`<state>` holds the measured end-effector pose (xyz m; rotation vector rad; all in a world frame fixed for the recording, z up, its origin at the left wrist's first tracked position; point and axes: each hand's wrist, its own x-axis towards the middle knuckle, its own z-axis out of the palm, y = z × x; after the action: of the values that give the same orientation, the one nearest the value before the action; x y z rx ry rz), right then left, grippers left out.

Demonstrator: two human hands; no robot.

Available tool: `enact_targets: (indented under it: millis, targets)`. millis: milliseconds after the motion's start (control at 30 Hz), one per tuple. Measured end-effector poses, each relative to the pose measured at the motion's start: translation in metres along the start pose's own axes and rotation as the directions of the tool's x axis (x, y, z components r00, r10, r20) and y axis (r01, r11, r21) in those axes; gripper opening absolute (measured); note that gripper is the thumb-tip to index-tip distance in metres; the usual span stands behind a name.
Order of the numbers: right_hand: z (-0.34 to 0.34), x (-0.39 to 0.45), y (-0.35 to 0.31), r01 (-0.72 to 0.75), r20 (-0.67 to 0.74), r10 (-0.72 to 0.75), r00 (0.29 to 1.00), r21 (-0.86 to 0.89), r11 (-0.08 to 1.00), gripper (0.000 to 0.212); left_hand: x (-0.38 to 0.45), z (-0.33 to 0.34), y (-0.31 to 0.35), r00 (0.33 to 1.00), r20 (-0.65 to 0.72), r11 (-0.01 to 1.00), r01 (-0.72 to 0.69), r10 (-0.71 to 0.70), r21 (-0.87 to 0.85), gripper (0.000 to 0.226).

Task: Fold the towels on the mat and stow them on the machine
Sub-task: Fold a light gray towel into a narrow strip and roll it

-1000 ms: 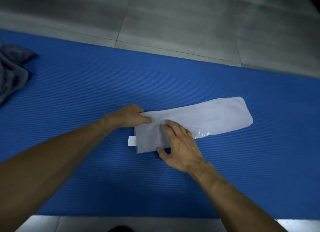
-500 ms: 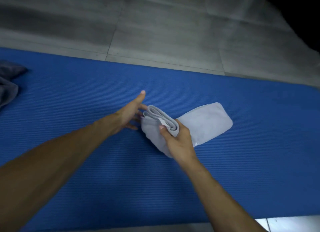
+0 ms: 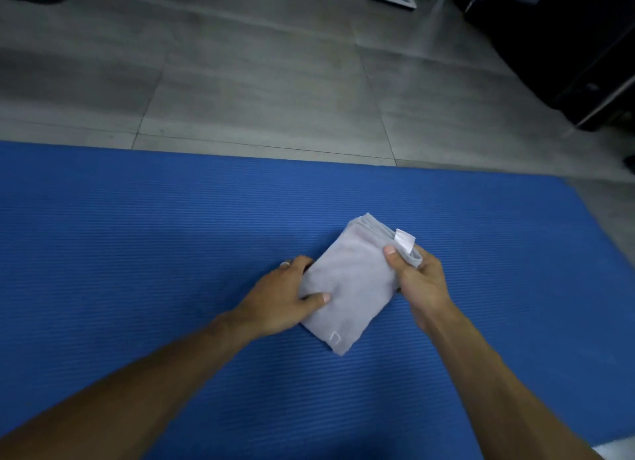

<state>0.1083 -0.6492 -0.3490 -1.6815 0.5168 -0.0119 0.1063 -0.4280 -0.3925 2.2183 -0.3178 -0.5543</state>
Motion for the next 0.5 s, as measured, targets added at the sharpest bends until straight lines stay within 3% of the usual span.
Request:
enact_targets:
  millis: [133,233,300,333,400,433,500]
  targets:
    - [0.0,0.033,0.01,0.045,-0.057,-0.055,0.997,-0.177,0.983,0.005,0.017,0.012,0.016,0.986,-0.169,0.965,0.044,0.001,0.258,0.06]
    - [0.001,0.049,0.026,0.031,-0.136,-0.08,0.987,-0.328,0.944,0.014,0.024,0.021,0.025,0.963,-0.255,0.825,0.071,0.09,0.56,0.054]
    - [0.002,0.052,0.036,0.009,-0.208,-0.081,0.975,-0.33,0.944,0.017,0.027,0.024,0.023,0.925,-0.302,0.741,0.034,0.23,0.671,0.053]
    - [0.002,0.051,0.04,0.009,-0.229,-0.083,0.97,-0.306,0.952,0.017,0.026,0.024,0.02,0.893,-0.284,0.718,-0.06,0.349,0.693,0.049]
    - [0.0,0.048,0.044,0.009,-0.259,-0.086,0.962,-0.284,0.959,0.015,0.023,0.027,0.009,0.812,-0.08,0.587,-0.347,0.579,0.731,0.043]
    - [-0.002,0.048,0.045,-0.004,-0.264,-0.076,0.962,-0.287,0.958,0.013,0.021,0.029,0.001,0.783,0.047,0.514,-0.451,0.621,0.73,0.046]
    - [-0.008,0.051,0.044,-0.013,-0.261,-0.083,0.962,-0.346,0.938,0.015,0.017,0.031,-0.01,0.796,0.185,0.485,-0.516,0.577,0.706,0.052]
